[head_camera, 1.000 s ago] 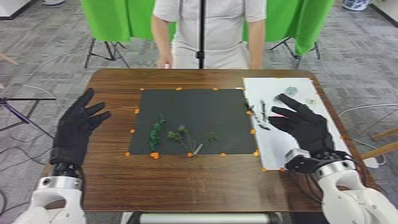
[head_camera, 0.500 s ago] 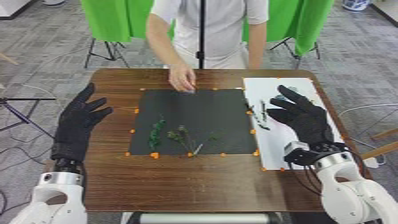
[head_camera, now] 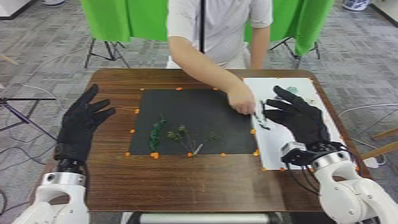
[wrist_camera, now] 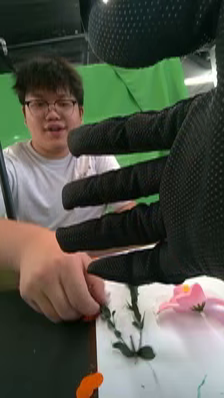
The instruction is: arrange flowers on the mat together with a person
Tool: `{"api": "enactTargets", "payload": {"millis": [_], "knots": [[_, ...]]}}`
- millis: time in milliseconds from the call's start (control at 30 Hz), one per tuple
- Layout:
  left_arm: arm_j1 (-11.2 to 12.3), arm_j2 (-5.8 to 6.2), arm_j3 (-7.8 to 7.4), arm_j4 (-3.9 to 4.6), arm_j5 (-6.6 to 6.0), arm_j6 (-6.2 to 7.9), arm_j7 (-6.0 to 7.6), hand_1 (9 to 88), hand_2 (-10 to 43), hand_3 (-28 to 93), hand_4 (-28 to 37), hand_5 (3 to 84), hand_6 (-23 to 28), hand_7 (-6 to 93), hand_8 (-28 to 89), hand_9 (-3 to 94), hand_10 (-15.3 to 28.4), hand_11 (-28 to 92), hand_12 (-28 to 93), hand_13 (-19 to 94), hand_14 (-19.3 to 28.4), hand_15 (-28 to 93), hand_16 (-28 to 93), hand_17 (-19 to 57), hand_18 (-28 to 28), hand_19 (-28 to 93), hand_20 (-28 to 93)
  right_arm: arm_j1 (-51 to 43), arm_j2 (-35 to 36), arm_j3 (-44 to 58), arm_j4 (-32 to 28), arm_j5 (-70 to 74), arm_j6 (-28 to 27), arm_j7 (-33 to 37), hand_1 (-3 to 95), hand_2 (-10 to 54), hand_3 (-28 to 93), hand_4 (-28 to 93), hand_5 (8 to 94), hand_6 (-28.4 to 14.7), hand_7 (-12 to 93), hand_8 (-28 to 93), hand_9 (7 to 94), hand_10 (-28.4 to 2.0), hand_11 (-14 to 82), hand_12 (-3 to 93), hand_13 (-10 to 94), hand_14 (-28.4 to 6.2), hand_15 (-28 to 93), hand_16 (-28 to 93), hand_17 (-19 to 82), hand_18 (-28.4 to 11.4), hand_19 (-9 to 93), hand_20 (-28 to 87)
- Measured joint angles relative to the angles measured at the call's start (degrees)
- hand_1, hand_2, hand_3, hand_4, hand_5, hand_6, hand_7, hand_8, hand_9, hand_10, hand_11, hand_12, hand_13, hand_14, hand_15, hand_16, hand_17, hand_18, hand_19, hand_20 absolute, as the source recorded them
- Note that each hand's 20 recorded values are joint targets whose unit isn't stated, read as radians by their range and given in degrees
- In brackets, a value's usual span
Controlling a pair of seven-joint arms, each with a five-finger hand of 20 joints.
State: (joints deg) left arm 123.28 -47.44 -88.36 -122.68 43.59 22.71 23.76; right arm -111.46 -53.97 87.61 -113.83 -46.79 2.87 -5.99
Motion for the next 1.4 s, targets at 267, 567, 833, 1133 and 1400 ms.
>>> {"api": "enactTargets", "payload": {"millis": [267,567,833,1133,1400], "knots": [[0.4,-0.05,-0.10,0.01,0.07,-0.05,-0.05,20.3,4.8,77,-28.3,31.0,2.8,9.1,-8,32.9,17.0,24,11,25,24.2,49,-8,-6.7,21.3,45,15,0.0,0.1,0.2,0.1,-0.1,0.0,0.1,10.7,9.9,82,-28,40.6,4.5,16,-14,45.1,-13.8,12.2,14.8,32,-18.8,39,14,2,-20.3,40,21],[0.6,-0.19,-0.11,0.01,0.09,-0.06,-0.03,20.4,4.8,77,-28.3,31.0,2.9,9.2,-8,32.9,17.1,24,11,25,24.2,49,-8,-6.9,21.2,45,15,0.0,0.2,0.4,0.2,-0.2,0.1,0.2,10.8,9.6,82,-28,40.6,4.5,16,-14,45.2,-13.8,12.3,14.8,32,-18.8,39,14,2,-20.3,40,21],[0.5,-0.62,-0.15,0.07,0.23,-0.08,-0.06,20.5,4.8,78,-28.3,30.9,2.9,9.4,-8,32.9,17.1,24,11,25,24.2,49,-8,-7.0,21.1,45,15,0.1,0.4,0.4,0.4,-0.1,0.2,0.1,11.0,9.5,82,-28,40.7,4.5,16,-14,45.3,-13.9,12.4,14.8,32,-18.8,39,14,2,-20.3,40,21],[0.4,-0.60,-0.10,0.16,0.21,-0.10,-0.03,20.7,4.8,78,-28.3,30.9,3.0,9.2,-8,32.9,17.0,24,11,25,24.2,49,-8,-7.1,21.0,45,15,0.4,0.5,0.4,0.5,-0.1,0.3,0.0,11.6,9.1,83,-28,40.7,4.6,16,-14,45.4,-13.9,12.6,14.8,33,-18.7,39,13,2,-20.3,40,22],[0.4,-0.60,-0.15,0.18,0.21,-0.11,-0.02,20.8,4.7,78,-28.3,30.9,3.1,9.2,-8,32.9,17.1,24,11,25,24.2,49,-8,-7.1,21.0,45,15,0.4,0.7,0.4,0.4,-1.6,1.8,0.1,14.6,6.4,83,-28,40.7,4.3,17,-13,46.1,-14.5,15.4,15.8,36,-18.4,50,14,5,-21.4,48,25]]}}
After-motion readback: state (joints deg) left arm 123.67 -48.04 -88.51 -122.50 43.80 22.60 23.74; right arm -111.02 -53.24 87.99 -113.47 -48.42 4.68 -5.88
